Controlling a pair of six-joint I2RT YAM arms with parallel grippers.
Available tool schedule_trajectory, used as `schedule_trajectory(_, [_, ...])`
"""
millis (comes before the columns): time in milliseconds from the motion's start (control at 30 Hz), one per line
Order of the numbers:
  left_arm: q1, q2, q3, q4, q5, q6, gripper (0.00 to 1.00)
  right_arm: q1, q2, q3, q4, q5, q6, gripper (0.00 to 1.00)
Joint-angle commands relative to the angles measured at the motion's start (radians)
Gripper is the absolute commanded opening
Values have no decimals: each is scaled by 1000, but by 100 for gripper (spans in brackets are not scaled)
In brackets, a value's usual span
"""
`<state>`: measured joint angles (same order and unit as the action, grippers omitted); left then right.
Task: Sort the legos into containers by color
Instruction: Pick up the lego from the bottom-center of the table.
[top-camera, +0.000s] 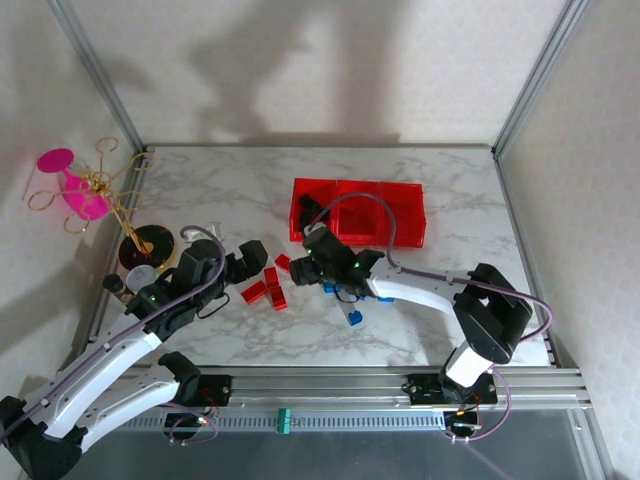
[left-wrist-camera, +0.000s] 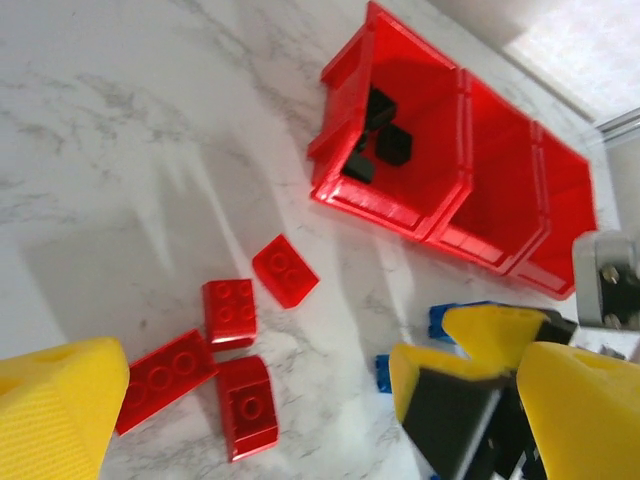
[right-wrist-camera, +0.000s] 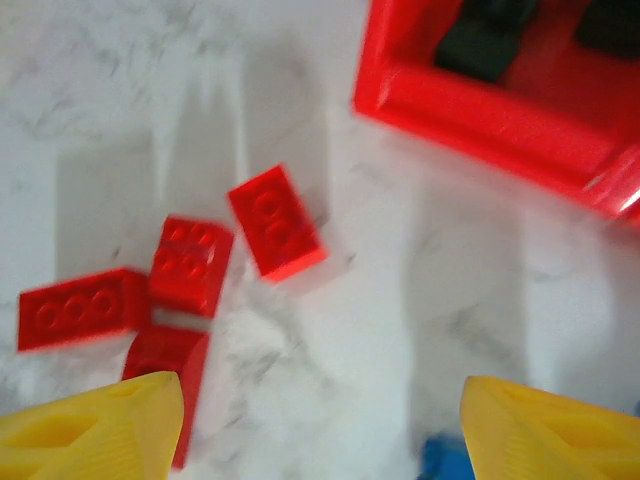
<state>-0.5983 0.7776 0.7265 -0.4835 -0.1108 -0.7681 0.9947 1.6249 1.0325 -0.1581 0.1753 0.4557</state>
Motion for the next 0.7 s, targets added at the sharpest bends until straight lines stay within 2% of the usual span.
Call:
schedule_trajectory(0, [0,-34,-23,-69,-48,-34,100,68,8,-24,22,34,76,76])
schedule_trajectory(300, [0,-122,-88,-91,-79,-96,100,208,136,24,46,78,170,83])
schedule_trajectory(500, [1,-138,-82,-127,-109,-108,100,215,228,95,15,108,170,83])
schedule_trajectory(667, [1,-155,-73,-142,-117,-114,99,215,274,133,3,137,169,77])
